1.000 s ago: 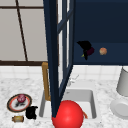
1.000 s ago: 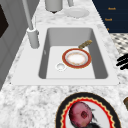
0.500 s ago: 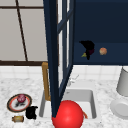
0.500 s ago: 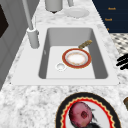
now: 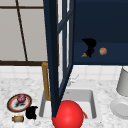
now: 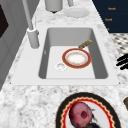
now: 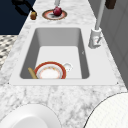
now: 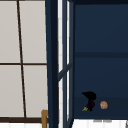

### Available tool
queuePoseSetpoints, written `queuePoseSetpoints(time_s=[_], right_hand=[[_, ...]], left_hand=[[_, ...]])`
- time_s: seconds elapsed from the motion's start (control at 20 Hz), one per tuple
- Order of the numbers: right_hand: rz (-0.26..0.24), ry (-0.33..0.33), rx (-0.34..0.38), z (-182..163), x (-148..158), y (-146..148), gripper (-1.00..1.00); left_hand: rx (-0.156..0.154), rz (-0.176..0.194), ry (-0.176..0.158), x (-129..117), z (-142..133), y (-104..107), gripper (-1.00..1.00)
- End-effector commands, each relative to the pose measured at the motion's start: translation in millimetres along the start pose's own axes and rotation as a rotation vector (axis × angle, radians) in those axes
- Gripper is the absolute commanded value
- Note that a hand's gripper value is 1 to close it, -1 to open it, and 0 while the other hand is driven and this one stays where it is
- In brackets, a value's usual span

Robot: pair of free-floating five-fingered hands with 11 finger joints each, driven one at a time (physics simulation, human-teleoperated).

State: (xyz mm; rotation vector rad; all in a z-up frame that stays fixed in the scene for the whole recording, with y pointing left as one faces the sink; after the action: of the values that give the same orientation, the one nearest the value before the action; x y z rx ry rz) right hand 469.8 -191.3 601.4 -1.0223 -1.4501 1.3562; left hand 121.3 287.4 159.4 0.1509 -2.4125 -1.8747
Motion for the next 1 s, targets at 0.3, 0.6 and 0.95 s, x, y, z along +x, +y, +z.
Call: queuePoseSetpoints(time_s=[0.3,0.6,0.95], right_hand=[[0.03,0.005,0.01,-71.0,-28.6,10.0,-1.0],[-0.001,-0.032,0.135,-75.6,-26.1,6.7,-1.0],[0.028,-0.085,0.129,-77.8,-17.1,7.8,-1.0]], left_hand=[[0.0,0.0,0.0,0.0,0.0,0.0,0.0],[0.0,0.0,0.0,0.0,0.0,0.0,0.0],[0.0,0.0,0.0,0.0,0.0,0.0,0.0]])
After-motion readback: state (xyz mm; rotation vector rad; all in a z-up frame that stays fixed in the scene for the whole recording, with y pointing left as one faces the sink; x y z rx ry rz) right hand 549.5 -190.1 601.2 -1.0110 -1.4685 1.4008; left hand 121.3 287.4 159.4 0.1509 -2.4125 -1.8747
